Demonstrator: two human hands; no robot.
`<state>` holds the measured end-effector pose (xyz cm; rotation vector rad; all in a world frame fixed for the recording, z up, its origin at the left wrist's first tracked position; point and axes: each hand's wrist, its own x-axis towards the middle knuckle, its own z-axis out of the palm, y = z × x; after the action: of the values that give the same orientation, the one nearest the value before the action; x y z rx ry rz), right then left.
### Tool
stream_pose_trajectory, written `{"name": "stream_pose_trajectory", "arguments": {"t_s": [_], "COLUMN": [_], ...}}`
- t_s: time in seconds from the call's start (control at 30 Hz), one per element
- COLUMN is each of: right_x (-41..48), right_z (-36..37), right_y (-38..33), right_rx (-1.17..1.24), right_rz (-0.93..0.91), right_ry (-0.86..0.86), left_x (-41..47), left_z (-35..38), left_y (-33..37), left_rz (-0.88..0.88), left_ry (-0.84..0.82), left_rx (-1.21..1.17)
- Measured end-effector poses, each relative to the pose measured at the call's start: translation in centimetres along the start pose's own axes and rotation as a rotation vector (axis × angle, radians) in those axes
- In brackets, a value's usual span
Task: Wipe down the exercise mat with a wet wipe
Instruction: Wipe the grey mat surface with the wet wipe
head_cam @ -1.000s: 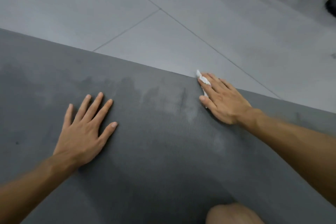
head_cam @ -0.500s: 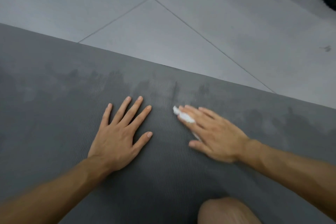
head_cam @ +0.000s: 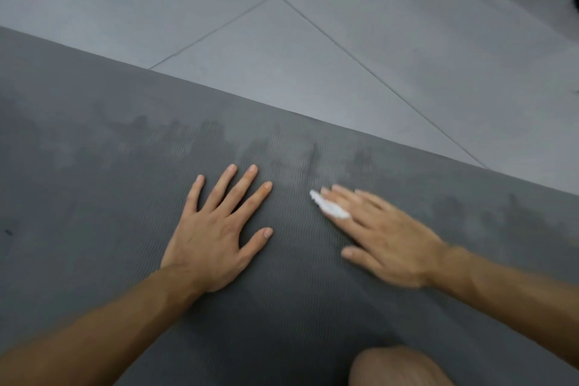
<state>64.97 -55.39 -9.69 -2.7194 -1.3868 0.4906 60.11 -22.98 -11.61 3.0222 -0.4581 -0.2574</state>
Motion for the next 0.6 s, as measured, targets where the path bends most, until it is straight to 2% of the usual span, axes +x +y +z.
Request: {"name": "stream_pose_trajectory", "arguments": {"t_s": [0.13, 0.23, 0.3, 0.5, 0.6], "right_x": [-2.6, -3.0, -2.5, -0.3, -0.2], "right_z": [1.7, 1.9, 1.5, -1.4, -2.2], "right_y": [-2.4, -1.6, 0.1, 7.7, 10.3], "right_rx": [-0.005, -0.043, -0.06, 0.017, 0.032], "right_rz": [-0.189, -0.275, -0.195, 0.197, 0.317], "right_ry": [-0.032, -0.075, -0.058, 0.054, 0.056], "left_x": [0.0, 0.0, 0.0, 0.1, 0.1], "left_z": [0.1, 0.0, 0.0, 0.0, 0.0], "left_y": [0.1, 0.0, 0.0, 0.2, 0.1], "left_rz": [-0.002, -0.002, -0.002, -0.005, 0.0], "left_ry": [0.008, 0.004, 0.003, 0.001, -0.004], "left_rx": [0.006, 0.014, 0.013, 0.007, 0.009]}}
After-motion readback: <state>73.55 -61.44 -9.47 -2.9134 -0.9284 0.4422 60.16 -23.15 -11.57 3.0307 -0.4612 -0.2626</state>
